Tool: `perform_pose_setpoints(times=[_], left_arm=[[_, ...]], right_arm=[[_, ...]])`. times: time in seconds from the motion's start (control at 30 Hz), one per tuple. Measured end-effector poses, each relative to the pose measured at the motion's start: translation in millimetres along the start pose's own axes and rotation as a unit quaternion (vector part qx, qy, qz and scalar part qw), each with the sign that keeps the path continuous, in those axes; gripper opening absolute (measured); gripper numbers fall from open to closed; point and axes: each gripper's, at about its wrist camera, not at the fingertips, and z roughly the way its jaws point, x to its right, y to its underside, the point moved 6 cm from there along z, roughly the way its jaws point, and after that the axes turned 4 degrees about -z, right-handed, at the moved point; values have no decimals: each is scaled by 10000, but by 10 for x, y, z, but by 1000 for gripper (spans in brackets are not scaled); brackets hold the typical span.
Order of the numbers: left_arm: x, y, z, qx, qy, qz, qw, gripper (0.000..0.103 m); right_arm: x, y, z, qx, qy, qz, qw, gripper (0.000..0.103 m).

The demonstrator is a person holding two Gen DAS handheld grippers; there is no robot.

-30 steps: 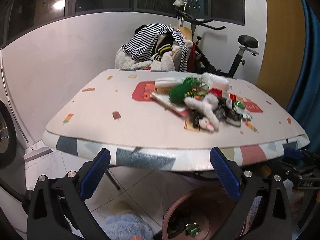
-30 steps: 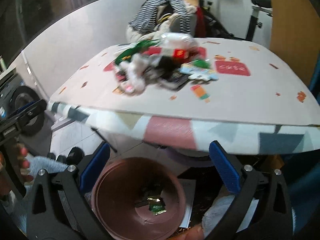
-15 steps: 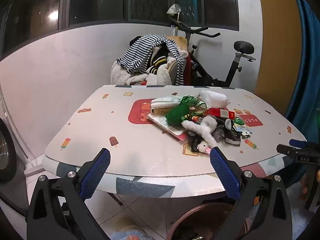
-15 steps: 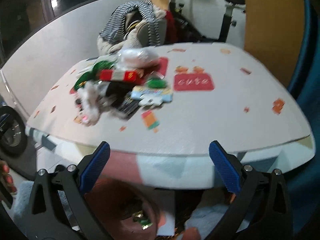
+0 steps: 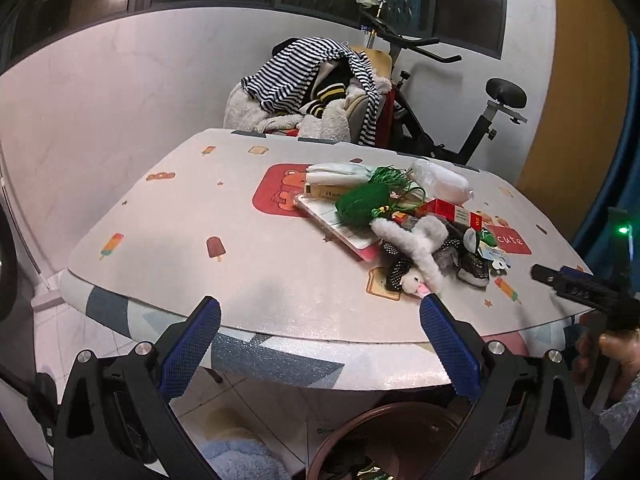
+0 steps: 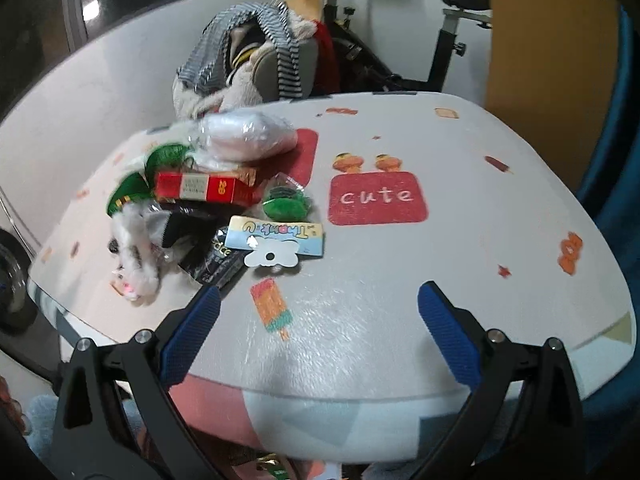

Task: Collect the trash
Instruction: 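Grasp the green knitted pouch in plastic with the right gripper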

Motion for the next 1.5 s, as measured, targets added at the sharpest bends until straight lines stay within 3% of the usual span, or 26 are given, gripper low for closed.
perform_pose_setpoints(times=[0.13, 0.27, 0.5, 0.7, 0.83, 0.97, 1.23, 1.5], left_arm=[[-29, 24, 59, -52, 68, -46, 10000, 96], [-27, 38, 145, -197, 310, -84, 9993, 84], [-74, 31, 263, -298, 396, -244, 9985, 81], [-32, 33, 338, -402, 589, -325, 9969, 71], [28, 59, 391, -470, 643, -314, 9963, 68], [77, 73, 416, -514, 727, -346, 9954, 67], [17, -21, 492, -583, 844, -587, 9930, 66], [31, -309, 816, -862, 1392, -1411, 9764, 62]], right_arm=[[-24, -187, 192, -55, -19, 42, 10000, 83], [-4, -373, 384, -90, 223, -25, 9997, 64], [-65, -607, 706, -159, -138, 136, 9997, 64], [-135, -656, 951, -412, -55, -58, 9991, 64], [-210, -586, 1017, -549, -132, -244, 9981, 50], [-292, -530, 941, -376, -91, -527, 9979, 43], [-34, -548, 350, 495, -318, 318, 9978, 42], [21, -401, -86, 853, -375, 524, 9943, 43]])
